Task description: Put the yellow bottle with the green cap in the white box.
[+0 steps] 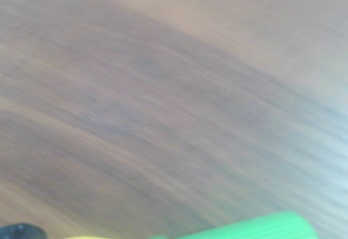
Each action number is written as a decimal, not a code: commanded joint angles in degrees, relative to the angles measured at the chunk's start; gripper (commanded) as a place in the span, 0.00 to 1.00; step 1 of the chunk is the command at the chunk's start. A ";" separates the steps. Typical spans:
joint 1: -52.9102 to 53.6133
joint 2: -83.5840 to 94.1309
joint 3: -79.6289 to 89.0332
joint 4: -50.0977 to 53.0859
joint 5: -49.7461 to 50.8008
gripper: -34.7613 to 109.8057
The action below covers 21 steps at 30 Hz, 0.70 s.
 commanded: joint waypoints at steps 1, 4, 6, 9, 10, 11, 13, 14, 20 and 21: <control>-1.14 1.32 -1.93 0.53 -0.79 0.38; -1.58 1.23 -1.49 0.70 -0.70 0.38; -1.93 1.14 -1.05 0.70 -0.79 0.38; -2.46 1.05 -0.26 0.53 -1.23 0.38; -2.46 0.79 -0.09 0.44 -1.23 0.38; -2.46 0.35 -0.09 0.26 -1.32 0.38; -2.11 -0.35 -0.70 0.26 -0.79 0.38; -1.85 -0.79 -1.23 0.26 -0.62 0.38; -0.18 -2.02 -2.64 0.44 -0.44 0.38; -0.09 -2.02 -2.64 0.44 -0.53 0.36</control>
